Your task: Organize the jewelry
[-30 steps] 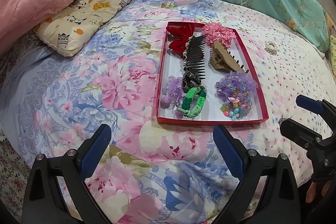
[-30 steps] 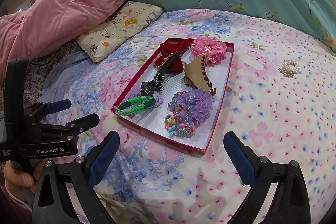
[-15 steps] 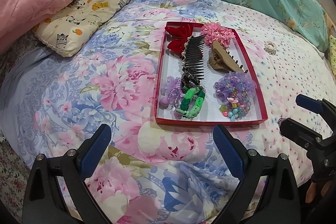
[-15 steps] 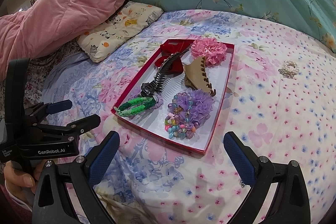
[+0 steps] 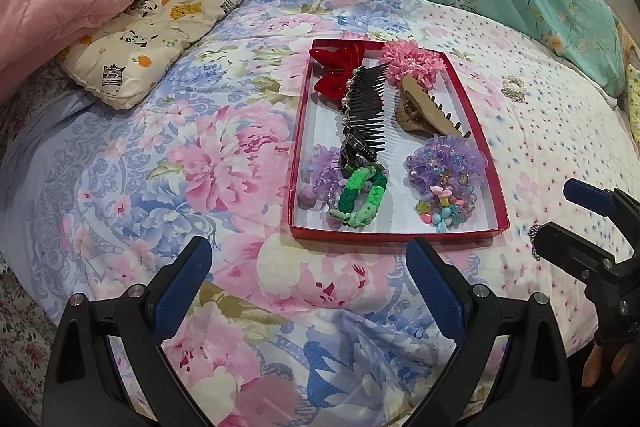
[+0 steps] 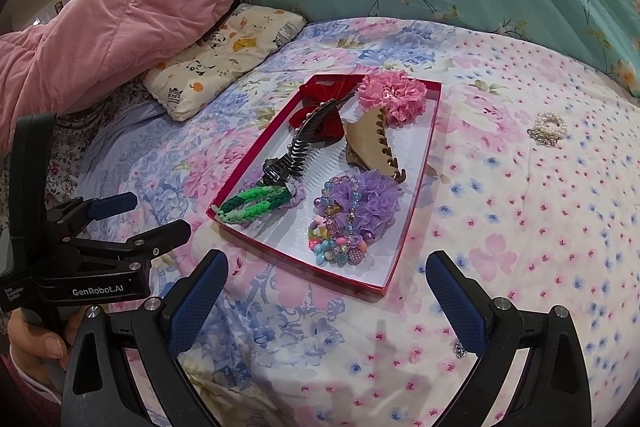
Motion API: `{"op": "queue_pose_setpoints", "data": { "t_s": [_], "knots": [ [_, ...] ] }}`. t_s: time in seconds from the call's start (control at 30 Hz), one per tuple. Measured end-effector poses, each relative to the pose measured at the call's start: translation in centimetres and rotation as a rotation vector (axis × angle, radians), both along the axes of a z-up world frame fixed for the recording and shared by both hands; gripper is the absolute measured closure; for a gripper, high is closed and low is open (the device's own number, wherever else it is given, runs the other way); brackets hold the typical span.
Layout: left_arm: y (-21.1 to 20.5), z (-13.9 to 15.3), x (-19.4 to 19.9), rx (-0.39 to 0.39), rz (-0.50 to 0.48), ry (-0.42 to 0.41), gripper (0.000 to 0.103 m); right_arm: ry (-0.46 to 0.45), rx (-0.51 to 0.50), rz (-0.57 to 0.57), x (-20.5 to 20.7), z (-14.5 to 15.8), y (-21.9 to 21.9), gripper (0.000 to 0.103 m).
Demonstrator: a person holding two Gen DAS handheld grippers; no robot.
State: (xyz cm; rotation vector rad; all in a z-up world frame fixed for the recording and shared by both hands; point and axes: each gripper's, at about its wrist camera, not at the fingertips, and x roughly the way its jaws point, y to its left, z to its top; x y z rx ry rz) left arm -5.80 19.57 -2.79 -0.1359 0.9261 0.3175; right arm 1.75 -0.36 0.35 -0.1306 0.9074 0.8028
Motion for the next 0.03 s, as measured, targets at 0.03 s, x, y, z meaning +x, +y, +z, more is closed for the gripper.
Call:
{"op": "queue_pose_setpoints", "data": {
  "t_s": [0.03],
  "knots": [
    [0.03, -0.07, 0.06, -0.003, -0.003, -0.001, 0.005, 0.001, 0.001, -0.001, 0.06, -0.02, -0.01, 0.003]
  ]
}}
